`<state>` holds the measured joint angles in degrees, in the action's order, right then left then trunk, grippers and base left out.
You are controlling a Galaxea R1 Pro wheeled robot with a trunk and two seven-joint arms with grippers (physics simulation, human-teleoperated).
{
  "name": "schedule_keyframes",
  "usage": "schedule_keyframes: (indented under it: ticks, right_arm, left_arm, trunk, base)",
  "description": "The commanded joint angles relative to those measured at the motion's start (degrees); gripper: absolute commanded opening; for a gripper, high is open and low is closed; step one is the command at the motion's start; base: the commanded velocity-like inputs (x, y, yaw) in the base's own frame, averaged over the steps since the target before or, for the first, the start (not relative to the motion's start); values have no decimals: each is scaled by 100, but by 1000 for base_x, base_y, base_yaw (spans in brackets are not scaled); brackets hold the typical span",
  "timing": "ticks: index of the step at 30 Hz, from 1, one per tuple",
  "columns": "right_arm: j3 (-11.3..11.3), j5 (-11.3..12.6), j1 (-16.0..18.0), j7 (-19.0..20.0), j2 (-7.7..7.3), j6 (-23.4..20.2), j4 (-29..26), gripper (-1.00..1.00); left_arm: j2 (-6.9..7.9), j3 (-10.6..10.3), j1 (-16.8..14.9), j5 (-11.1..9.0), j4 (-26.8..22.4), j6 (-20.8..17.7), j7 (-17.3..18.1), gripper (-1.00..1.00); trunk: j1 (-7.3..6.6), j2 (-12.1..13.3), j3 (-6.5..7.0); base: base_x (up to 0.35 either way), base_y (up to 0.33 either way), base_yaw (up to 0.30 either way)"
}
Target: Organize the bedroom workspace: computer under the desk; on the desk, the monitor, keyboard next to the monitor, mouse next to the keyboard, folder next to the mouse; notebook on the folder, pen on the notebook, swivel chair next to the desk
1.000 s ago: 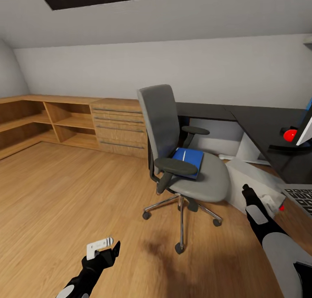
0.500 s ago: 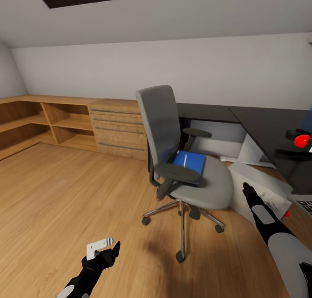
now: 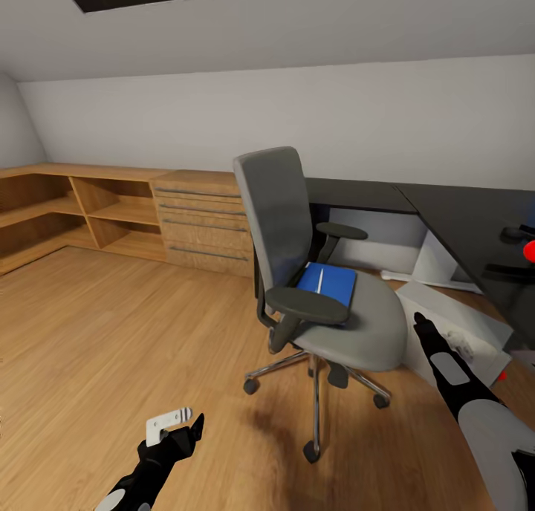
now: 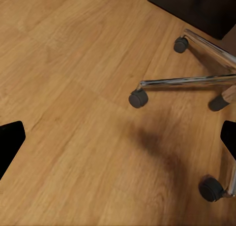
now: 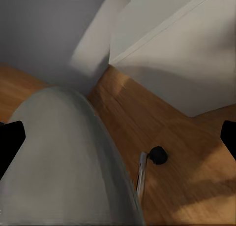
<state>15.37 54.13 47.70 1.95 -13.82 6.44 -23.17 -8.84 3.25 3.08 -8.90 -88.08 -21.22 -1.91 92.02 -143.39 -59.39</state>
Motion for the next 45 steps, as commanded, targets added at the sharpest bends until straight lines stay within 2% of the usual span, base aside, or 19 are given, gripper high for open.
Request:
schedule_keyframes:
  ticks: [1,13,29,33,45]
  right_arm:
    - [1,61,3,22,7,15,10,100]
    - [-7,54,3,33,99,24,31,100]
    - [-8,45,3,40,107,16,31,100]
    - [-6,39,3,42,100,21,25,100]
    - [1,37,3,21,63,40,19,100]
  left_arm:
    - [-3,9,0,-59,-12,-31,-20,100]
    - [-3,26,0,-68,-35,-31,-20,100]
    - [-3,25,0,-63,-34,-31,-20,100]
    - [-3,26,0,-59,-34,-31,-20,100]
    - [-3,44,0,-63,-34,-31,-20,100]
  trunk:
    - [-1,-2,-4]
    - [-1,-2,-4]
    - [-1,-2,-4]
    - [-1,-2,-4]
    - [-1,-2,-5]
  base:
    - [3,0,125]
    - [0,0,190]
    - [0,0,207]
    - [0,0,51]
    - [0,0,-144]
